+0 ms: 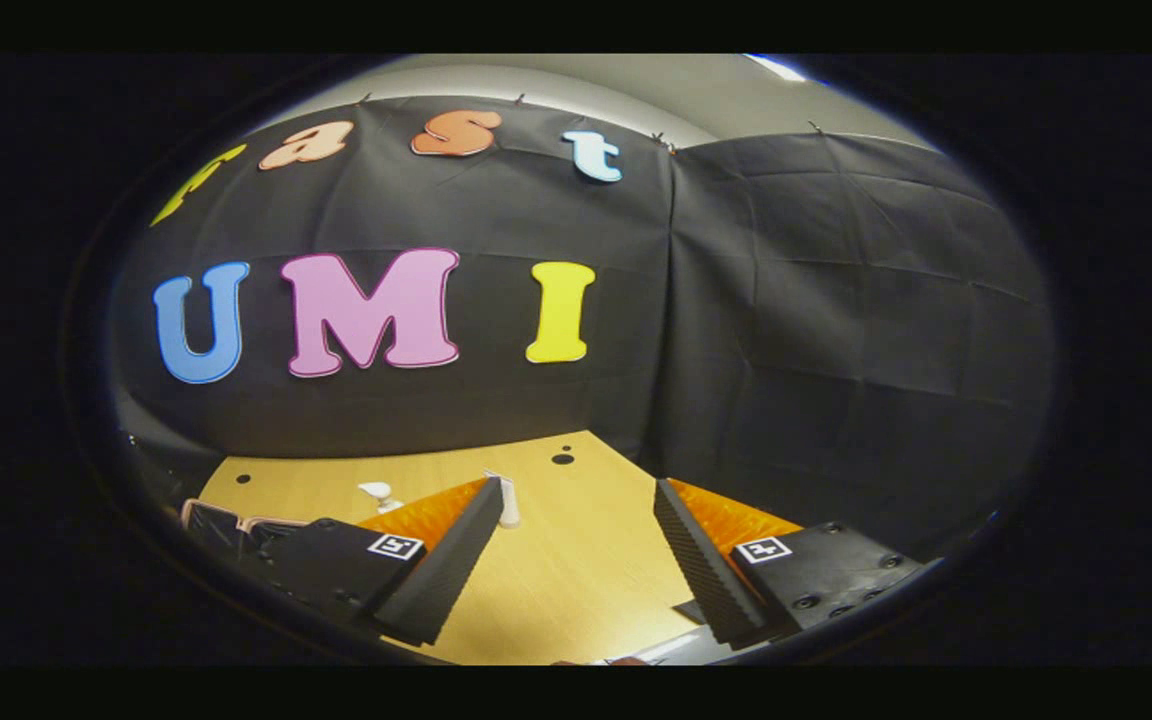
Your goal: First open the suitcase, pack the skin care products into it, and then close the suitcase.
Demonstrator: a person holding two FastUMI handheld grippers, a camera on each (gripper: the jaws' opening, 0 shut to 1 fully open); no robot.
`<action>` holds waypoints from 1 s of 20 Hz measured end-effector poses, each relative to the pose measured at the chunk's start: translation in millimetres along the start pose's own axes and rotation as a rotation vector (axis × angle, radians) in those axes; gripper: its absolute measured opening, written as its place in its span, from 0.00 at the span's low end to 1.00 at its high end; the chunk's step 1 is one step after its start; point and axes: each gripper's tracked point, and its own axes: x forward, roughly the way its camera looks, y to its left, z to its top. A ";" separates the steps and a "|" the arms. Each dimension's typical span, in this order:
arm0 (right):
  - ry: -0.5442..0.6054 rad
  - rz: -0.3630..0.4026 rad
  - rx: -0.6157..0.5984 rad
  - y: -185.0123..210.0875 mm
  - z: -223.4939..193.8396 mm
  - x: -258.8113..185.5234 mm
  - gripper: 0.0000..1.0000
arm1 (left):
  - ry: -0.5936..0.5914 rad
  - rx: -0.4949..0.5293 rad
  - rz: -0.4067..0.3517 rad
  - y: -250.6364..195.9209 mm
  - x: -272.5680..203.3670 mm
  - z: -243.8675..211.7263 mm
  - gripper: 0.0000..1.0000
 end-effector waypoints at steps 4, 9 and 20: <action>-0.003 0.041 -0.032 10.2 -3.9 14.0 0.97 | -0.187 -0.001 -0.143 -57.6 -50.9 33.9 0.99; -0.001 0.183 -0.087 41.6 -20.1 53.8 0.97 | -0.297 0.090 -0.432 -215.2 -149.5 32.1 0.98; 0.305 0.482 -0.050 89.3 -142.1 209.8 0.97 | -0.233 0.213 -0.657 -568.9 -221.0 21.6 0.99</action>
